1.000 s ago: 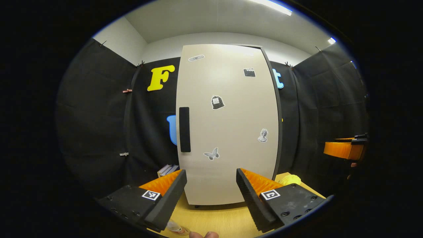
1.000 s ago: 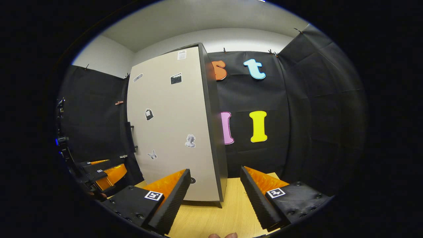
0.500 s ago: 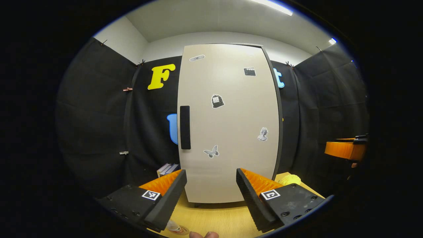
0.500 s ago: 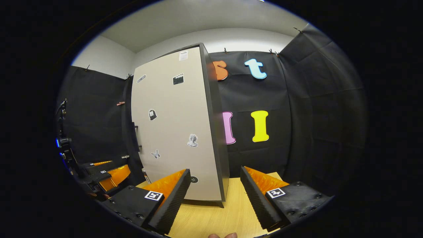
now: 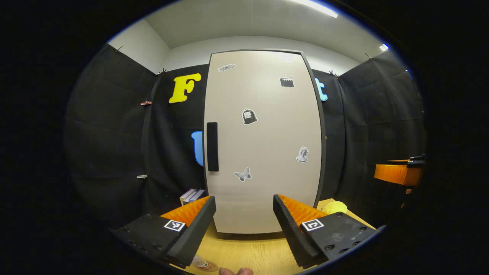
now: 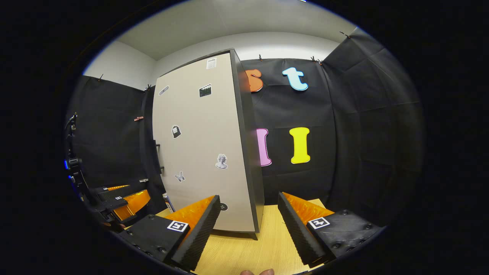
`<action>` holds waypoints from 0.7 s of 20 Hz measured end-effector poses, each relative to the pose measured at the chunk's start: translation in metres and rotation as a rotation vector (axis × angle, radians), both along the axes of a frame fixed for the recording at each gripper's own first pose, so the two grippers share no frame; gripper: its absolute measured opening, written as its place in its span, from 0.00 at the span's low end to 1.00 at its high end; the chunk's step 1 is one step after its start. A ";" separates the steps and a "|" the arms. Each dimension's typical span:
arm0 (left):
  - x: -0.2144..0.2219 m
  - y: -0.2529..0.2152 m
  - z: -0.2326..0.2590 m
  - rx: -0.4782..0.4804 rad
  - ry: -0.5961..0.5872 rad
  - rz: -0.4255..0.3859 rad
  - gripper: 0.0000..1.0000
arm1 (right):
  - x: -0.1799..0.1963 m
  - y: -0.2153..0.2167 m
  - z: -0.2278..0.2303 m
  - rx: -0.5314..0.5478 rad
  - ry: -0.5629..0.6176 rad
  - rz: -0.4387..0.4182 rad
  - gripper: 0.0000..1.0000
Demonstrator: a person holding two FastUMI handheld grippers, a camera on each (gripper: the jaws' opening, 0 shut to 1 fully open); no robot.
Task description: Open the cabinet door with the right hand, grasp the bottle in the cabinet with the left hand and place it on the coaster, then close the cabinet door with the right hand.
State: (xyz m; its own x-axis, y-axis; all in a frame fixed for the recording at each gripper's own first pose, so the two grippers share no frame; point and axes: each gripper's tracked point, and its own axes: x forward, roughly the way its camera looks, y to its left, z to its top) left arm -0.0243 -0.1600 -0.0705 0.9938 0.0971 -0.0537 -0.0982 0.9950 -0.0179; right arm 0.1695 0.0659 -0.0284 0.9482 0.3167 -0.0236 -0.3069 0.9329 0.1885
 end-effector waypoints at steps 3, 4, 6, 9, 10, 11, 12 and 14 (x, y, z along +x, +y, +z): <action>0.000 0.000 -0.001 -0.005 0.002 0.008 0.95 | 0.002 -0.002 -0.004 0.004 0.006 -0.004 0.98; 0.001 0.001 -0.002 -0.003 0.003 0.008 0.95 | 0.003 -0.003 -0.005 0.003 0.010 -0.002 0.98; 0.001 -0.001 -0.003 0.000 0.004 0.007 0.95 | 0.003 -0.003 -0.004 0.005 0.008 -0.001 0.98; 0.003 -0.003 -0.004 0.006 0.007 0.006 0.95 | 0.003 -0.003 -0.004 -0.004 0.004 0.004 0.98; 0.004 -0.004 -0.005 0.008 0.008 0.005 0.95 | 0.004 -0.002 -0.005 -0.005 0.006 0.006 0.98; 0.004 -0.004 -0.004 0.008 0.006 0.007 0.95 | 0.004 -0.002 -0.005 -0.004 0.006 0.008 0.98; 0.003 -0.005 -0.003 0.008 0.003 0.009 0.95 | 0.004 -0.002 -0.006 -0.003 0.006 0.009 0.98; 0.004 -0.005 -0.001 0.011 0.000 0.007 0.95 | 0.007 -0.003 -0.006 -0.002 0.007 0.009 0.98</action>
State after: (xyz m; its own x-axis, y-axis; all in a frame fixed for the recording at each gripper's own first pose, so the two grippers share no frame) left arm -0.0205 -0.1652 -0.0719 0.9931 0.1050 -0.0529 -0.1055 0.9944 -0.0074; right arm 0.1762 0.0627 -0.0342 0.9453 0.3247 -0.0305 -0.3136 0.9306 0.1887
